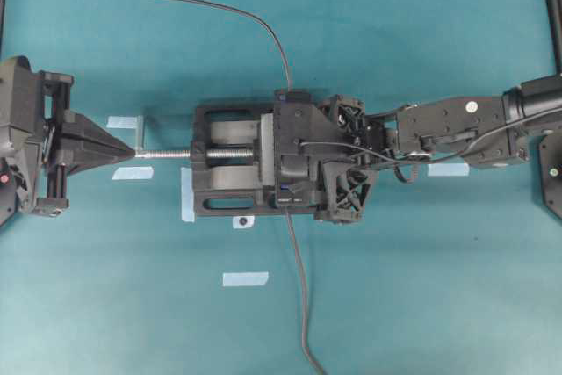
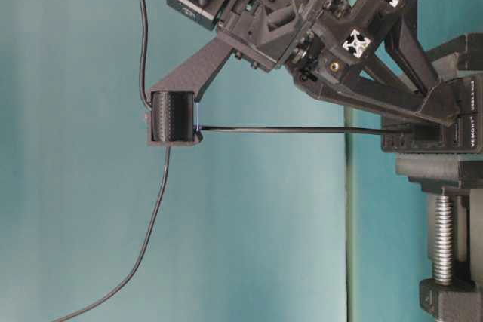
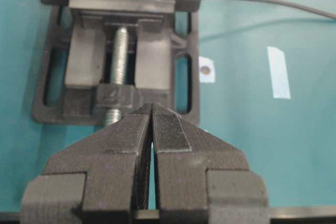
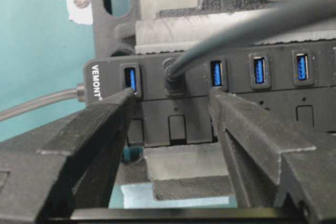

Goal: Insert the USB into the second port from the front of the fixed hub.
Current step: 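Open the right gripper to release the inserted plug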

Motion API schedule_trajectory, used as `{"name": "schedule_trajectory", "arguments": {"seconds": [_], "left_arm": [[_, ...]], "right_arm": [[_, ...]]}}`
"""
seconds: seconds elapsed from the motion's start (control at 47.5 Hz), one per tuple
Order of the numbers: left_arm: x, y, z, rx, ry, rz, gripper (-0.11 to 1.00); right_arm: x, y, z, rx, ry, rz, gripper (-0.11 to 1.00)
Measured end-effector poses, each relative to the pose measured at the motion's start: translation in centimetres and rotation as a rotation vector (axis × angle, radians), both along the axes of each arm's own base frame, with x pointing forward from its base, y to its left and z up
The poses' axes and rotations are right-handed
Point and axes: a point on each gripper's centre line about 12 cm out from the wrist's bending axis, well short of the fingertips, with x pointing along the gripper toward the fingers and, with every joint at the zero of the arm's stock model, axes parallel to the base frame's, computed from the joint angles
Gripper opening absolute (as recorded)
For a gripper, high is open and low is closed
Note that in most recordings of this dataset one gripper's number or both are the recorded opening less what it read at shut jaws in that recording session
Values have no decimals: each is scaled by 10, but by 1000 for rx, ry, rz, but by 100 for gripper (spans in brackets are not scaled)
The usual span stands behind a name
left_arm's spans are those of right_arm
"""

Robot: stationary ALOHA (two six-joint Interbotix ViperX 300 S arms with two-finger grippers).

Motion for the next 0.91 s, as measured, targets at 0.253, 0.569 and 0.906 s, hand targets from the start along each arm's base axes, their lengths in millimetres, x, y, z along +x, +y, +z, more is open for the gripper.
{"name": "schedule_trajectory", "arguments": {"seconds": [0.253, 0.569, 0.906], "left_arm": [[0, 0, 0, 0, -2, 0, 0], [0, 0, 0, 0, -2, 0, 0], [0, 0, 0, -1, -3, 1, 0]], "right_arm": [[1, -1, 2, -2, -6, 0, 80], [1, -3, 9, -2, -21, -6, 80], [-5, -4, 26, -2, -63, -7, 80]]}}
